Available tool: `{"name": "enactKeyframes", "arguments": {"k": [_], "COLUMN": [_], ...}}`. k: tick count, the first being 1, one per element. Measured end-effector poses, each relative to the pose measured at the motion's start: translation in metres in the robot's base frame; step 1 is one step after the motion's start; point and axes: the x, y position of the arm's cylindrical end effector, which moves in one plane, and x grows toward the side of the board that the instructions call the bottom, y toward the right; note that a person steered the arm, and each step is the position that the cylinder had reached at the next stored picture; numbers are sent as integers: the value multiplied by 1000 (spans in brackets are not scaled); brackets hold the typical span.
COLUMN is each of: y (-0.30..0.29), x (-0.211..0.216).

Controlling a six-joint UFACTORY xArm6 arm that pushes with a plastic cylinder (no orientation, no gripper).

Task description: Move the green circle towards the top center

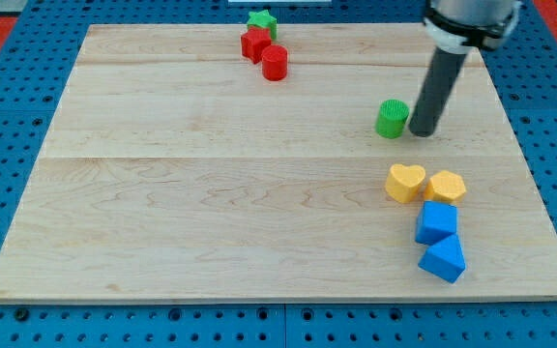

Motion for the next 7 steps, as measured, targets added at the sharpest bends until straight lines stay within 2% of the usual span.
{"name": "enactKeyframes", "arguments": {"k": [2, 4, 6, 7], "y": [-79, -132, -154, -154], "x": [-29, -69, -93, -82]}}
